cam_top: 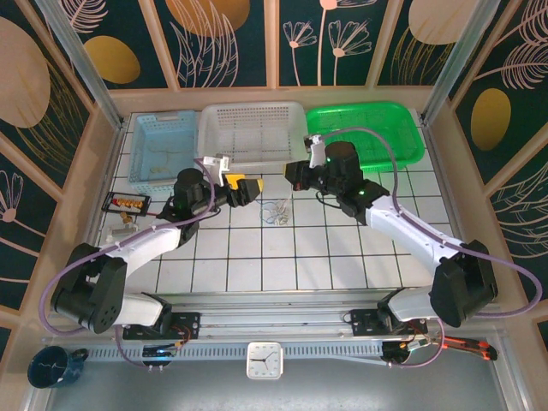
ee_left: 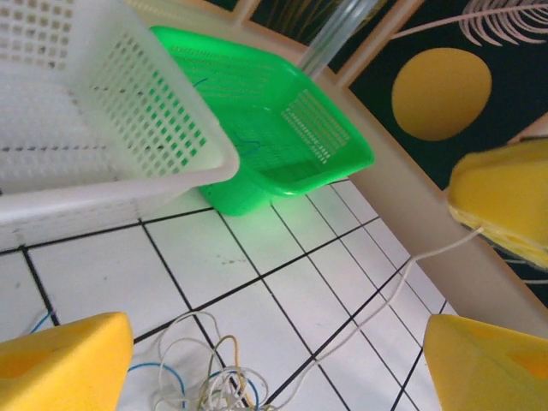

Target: Untangle the cables

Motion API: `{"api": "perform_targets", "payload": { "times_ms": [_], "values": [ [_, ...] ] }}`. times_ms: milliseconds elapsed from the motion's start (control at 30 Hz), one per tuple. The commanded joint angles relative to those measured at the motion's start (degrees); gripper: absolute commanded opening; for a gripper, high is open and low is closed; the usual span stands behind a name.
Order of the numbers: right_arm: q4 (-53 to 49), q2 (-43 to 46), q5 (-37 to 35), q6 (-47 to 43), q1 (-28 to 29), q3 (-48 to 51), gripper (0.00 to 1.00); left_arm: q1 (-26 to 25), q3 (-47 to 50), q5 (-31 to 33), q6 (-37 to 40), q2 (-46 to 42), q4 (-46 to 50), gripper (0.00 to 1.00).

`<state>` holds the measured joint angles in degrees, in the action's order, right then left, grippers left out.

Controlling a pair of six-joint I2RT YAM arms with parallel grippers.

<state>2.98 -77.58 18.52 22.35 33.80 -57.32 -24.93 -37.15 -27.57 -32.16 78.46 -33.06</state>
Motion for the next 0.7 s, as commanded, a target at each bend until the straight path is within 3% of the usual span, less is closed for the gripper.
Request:
{"api": "perform_targets", "payload": {
  "times_ms": [0,433,567,667],
  "values": [
    [2.2,0.1,-2.1,-0.9,0.1,1.8,0.00,-0.1,1.7,3.8,-2.5,-0.2,2.1,0.84],
    [-3.4,7.1,-11.7,-1.2,-0.7,11.0,0.00,-0.1,-1.5,12.4,-6.0,-0.5,7.9,0.94],
    [-6.0,9.6,-14.6,-0.5,-1.2,14.4,0.37,-0.1,-6.3,12.7,-6.4,1.4,10.8,0.96],
    [-6.9,12.8,-15.2,0.2,-1.2,15.3,0.46,-0.1,-9.5,14.4,-4.7,3.3,15.5,0.96]
  ]
}}
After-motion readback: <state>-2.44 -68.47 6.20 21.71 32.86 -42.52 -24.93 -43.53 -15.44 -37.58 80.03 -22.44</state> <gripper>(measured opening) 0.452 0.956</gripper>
